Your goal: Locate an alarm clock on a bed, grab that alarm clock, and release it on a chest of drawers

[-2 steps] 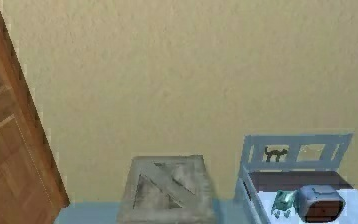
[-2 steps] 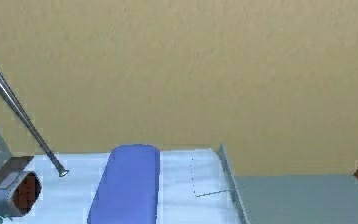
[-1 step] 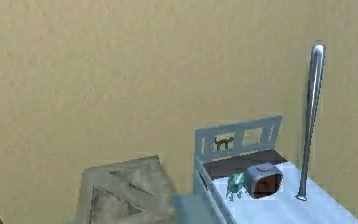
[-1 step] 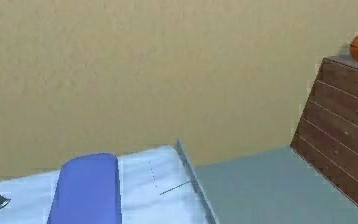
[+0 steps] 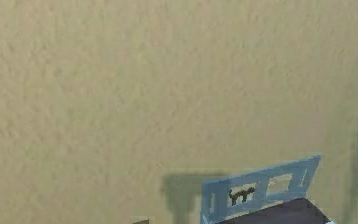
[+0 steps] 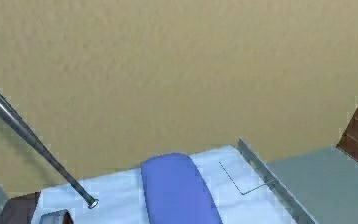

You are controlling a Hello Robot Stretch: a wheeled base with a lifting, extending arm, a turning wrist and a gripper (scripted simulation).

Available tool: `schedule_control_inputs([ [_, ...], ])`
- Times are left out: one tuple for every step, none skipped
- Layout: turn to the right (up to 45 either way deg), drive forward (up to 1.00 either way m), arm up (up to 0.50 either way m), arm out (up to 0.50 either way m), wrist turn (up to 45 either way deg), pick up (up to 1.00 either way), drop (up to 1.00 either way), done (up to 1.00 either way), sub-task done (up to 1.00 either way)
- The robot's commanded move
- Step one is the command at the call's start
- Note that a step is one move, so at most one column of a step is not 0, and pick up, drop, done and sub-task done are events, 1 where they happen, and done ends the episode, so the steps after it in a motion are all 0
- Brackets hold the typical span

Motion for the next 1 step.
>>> schedule_control_inputs([
  [-36.0,0.0,0.0,0.0,0.0,0.0,0.0,0.0,0.0],
])
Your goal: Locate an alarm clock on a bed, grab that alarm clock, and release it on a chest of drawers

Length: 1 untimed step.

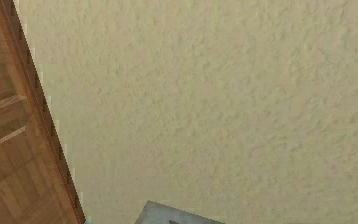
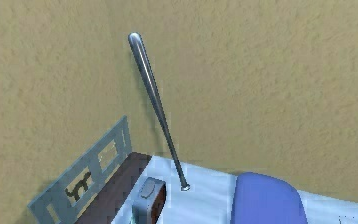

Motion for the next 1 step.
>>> schedule_control_inputs([
  [0.0,0.0,0.5,0.0,0.0,0.0,0.0,0.0,0.0],
])
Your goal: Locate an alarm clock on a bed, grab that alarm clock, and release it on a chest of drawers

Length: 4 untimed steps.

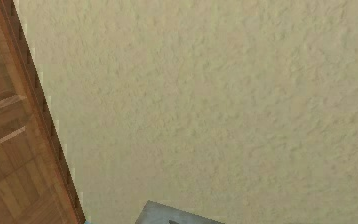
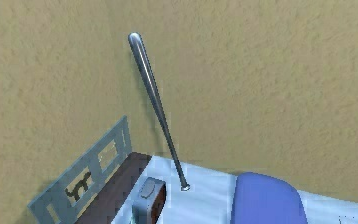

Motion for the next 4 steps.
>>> schedule_control_inputs([
  [0.0,0.0,0.0,0.28,0.0,0.0,0.0,0.0,0.0],
  [0.0,0.0,0.0,0.0,45.0,0.0,0.0,0.0,0.0],
  [0.0,0.0,0.0,0.0,45.0,0.0,0.0,0.0,0.0],
  [0.0,0.0,0.0,0.0,45.0,0.0,0.0,0.0,0.0],
])
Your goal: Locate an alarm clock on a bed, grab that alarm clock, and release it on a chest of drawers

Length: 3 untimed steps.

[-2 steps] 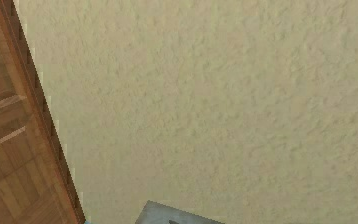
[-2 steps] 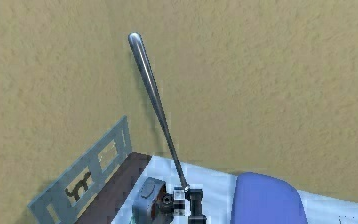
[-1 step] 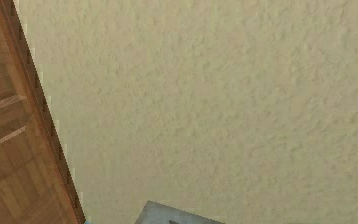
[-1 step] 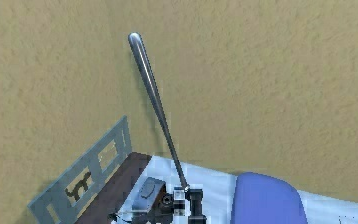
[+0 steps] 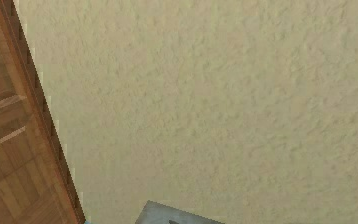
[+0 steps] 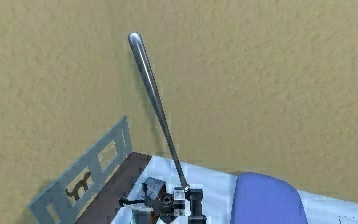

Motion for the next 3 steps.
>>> schedule_control_inputs([
  [0.0,0.0,0.0,0.0,15.0,0.0,0.0,0.0,0.0],
  [0.0,0.0,-0.3,0.0,0.0,0.0,0.0,0.0,0.0],
  [0.0,0.0,0.0,0.0,0.0,1.0,0.0,0.0,0.0],
])
